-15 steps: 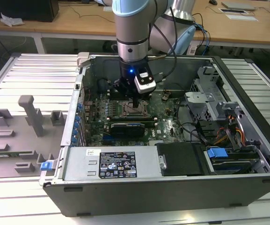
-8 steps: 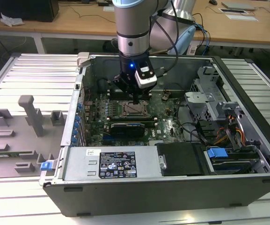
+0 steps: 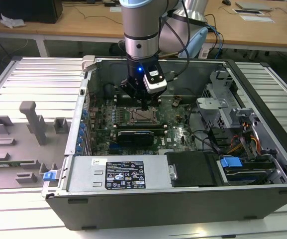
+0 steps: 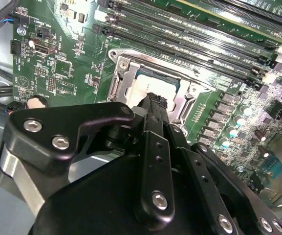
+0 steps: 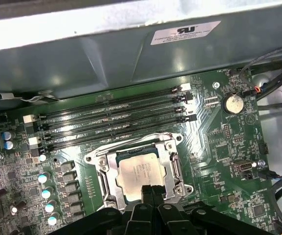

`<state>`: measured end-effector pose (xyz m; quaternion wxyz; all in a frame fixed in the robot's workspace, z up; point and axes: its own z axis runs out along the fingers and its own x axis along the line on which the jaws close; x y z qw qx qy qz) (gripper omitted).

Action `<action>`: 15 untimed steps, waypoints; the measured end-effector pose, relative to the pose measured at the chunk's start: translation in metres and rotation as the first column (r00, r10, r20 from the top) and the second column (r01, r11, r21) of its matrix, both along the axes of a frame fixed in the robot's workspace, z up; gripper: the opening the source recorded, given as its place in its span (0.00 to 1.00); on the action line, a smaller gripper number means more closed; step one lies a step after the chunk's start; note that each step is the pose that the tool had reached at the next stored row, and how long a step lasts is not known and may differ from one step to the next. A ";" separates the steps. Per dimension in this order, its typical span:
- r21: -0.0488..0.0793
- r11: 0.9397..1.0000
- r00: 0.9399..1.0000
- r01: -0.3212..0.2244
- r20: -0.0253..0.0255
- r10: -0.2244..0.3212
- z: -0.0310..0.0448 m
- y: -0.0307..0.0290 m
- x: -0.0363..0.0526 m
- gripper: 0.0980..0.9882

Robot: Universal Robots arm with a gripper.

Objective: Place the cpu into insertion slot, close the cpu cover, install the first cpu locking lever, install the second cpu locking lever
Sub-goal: 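Install the second cpu locking lever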

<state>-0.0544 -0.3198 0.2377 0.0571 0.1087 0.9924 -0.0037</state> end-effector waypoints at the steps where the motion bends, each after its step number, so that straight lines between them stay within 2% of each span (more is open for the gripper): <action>1: 0.000 1.000 1.000 0.000 0.000 0.000 0.0001 0.0000 0.0000 0.01; 6: 0.000 1.000 1.000 0.000 0.000 0.000 0.0028 -0.0010 0.0000 0.01; 8: 0.000 1.000 1.000 -0.002 0.000 0.002 0.0028 -0.0104 0.0000 0.01; 15: 0.000 1.000 1.000 -0.008 0.000 0.008 0.0031 -0.0275 0.0000 0.01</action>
